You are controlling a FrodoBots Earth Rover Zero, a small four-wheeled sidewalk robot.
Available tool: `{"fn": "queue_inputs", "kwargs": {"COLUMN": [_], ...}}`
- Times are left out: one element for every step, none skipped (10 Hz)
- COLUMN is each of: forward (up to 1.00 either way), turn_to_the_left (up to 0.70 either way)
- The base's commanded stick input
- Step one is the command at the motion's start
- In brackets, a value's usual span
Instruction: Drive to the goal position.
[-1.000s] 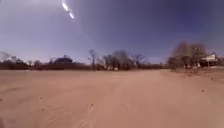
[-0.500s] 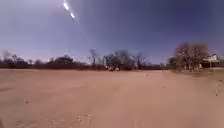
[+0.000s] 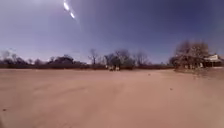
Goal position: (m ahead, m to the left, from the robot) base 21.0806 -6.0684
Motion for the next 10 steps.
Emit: {"fn": "queue_inputs", "kwargs": {"forward": [1.00, 1.00, 1.00, 1.00, 1.00, 1.00, 1.00, 1.00, 1.00, 1.00], "turn_to_the_left": [0.00, 0.00, 0.00, 0.00, 0.00, 0.00, -0.03, -0.11, -0.20, -0.27]}}
